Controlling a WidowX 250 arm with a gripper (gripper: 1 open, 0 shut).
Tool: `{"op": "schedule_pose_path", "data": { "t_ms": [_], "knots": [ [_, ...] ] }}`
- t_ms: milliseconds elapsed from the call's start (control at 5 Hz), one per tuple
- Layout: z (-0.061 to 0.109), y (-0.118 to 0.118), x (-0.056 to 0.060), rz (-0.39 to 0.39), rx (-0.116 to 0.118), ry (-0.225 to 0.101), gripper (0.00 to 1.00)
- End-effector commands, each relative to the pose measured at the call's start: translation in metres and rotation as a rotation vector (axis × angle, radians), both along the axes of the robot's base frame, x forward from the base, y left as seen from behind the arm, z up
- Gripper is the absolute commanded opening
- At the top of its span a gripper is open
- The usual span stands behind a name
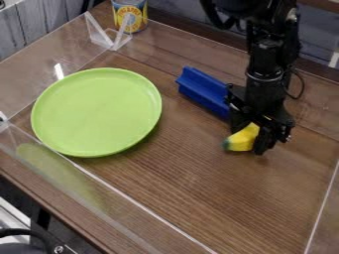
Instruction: Put the banana in the green plate
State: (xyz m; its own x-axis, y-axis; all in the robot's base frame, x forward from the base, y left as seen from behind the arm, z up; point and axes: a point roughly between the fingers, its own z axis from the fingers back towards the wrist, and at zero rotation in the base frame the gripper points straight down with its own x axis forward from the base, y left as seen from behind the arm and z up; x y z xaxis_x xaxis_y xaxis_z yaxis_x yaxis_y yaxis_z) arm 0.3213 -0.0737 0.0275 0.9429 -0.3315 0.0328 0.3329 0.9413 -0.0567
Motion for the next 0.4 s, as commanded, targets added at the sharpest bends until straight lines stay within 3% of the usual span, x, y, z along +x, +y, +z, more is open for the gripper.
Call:
{"op": "schedule_pose_path", "data": {
  "t_ms": [0,200],
  "knots": [
    [0.0278,0.0015,0.0013,-0.018,-0.015,-0.060,0.00],
    [0.0298,-0.0024,0.0016,0.025,-0.015,-0.060,0.00]
  ]
}}
